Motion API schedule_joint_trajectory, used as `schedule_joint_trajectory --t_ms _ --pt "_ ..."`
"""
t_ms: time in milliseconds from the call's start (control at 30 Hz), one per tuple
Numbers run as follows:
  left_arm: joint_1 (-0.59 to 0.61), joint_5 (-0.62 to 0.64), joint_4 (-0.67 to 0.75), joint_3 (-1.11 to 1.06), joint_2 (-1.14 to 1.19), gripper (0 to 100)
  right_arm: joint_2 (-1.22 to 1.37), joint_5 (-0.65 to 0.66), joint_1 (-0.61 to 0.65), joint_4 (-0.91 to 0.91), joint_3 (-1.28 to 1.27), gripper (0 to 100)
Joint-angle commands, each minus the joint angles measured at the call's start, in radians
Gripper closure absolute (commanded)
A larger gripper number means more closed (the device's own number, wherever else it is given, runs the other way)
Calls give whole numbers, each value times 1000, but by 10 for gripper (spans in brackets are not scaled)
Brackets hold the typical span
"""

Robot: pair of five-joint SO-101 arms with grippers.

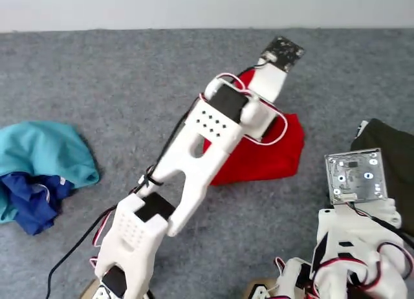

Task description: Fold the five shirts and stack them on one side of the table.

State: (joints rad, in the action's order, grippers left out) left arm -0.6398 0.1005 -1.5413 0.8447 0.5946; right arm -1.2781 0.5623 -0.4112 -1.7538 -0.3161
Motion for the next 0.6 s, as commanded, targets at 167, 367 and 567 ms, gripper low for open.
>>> schedule_joint_trajectory --t_ms 167,367,567 --pt "-21 9 130 39 84 987 -1 -5 -12 -33 2 987" --pt "-44 11 167 39 109 852 -1 -5 -12 -33 2 987" --pt "-29 5 201 41 100 773 -1 -5 -12 -35 2 987"
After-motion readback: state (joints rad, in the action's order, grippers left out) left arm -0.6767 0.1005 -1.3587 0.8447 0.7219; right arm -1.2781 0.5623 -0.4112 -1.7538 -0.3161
